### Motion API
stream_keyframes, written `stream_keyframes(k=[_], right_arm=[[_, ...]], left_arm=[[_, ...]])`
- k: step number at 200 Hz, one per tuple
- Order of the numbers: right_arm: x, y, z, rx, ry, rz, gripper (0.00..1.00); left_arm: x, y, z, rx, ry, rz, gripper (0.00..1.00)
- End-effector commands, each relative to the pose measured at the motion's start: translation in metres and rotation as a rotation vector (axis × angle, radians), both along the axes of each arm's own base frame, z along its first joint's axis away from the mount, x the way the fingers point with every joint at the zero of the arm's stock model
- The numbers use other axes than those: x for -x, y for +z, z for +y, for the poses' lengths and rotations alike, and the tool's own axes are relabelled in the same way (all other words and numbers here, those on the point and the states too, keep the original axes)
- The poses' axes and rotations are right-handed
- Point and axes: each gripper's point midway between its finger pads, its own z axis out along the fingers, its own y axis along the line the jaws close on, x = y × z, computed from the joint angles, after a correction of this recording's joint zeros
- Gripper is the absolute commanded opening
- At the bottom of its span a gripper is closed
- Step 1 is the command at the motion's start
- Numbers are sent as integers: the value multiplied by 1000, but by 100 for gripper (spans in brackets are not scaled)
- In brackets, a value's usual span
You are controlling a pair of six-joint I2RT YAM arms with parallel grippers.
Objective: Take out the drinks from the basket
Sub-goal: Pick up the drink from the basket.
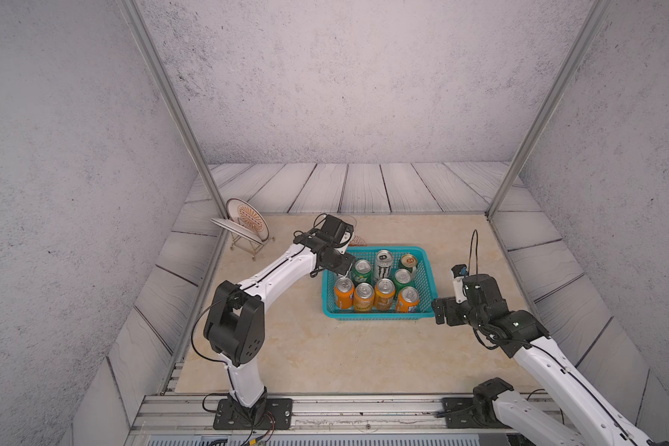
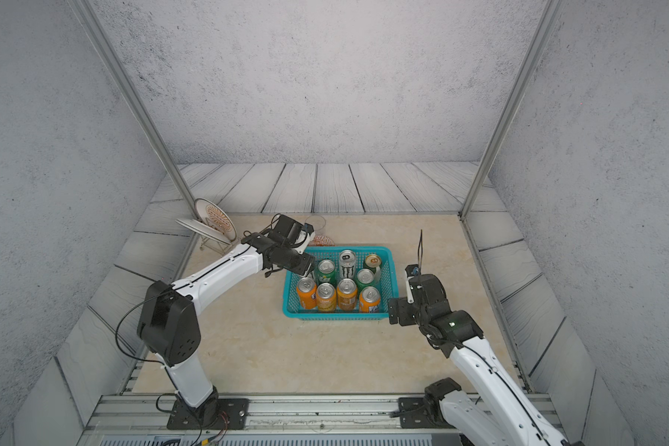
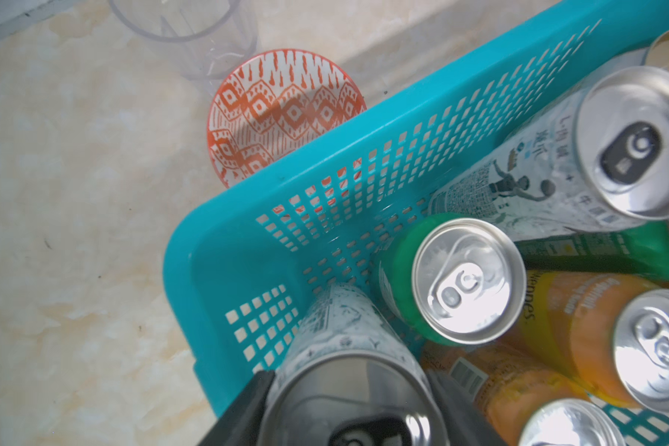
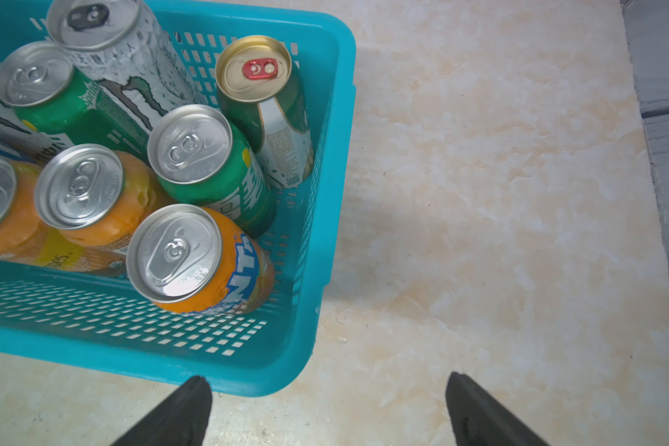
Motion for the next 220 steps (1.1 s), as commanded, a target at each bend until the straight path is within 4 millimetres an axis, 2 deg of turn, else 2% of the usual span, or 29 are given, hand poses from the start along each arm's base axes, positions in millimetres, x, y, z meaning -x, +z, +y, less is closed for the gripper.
stream_keyframes(k=[1,37,64,96,120,140,158,190,220], right_arm=[[1,2,-6,14,-18,-15,99],[0,2,-6,17,-19,-15,99],[-1,4,-6,24,-18,-17,99],[-3,4,-6,31,-18,-14,99],[-4,4,-5,28,-16,-17,99],[-5,3,-4,25,-15,-17,99],[-6,3,-5,30,-13,-17,99],[-7,5,-8,55,-16,-24,99],[-9,8,-7,52,-15,-33,99]], left_arm=[[3,69,2,86,8,-137,45],[14,116,13,131,24,-224,42],[29,152,27,150,34,-277,40],[57,188,50,172,54,-342,38],[83,203,71,170,69,-362,37],[106,203,86,176,83,-348,36],[126,193,98,179,99,-315,34],[159,161,122,151,143,-232,34],[179,131,137,143,189,-174,34]])
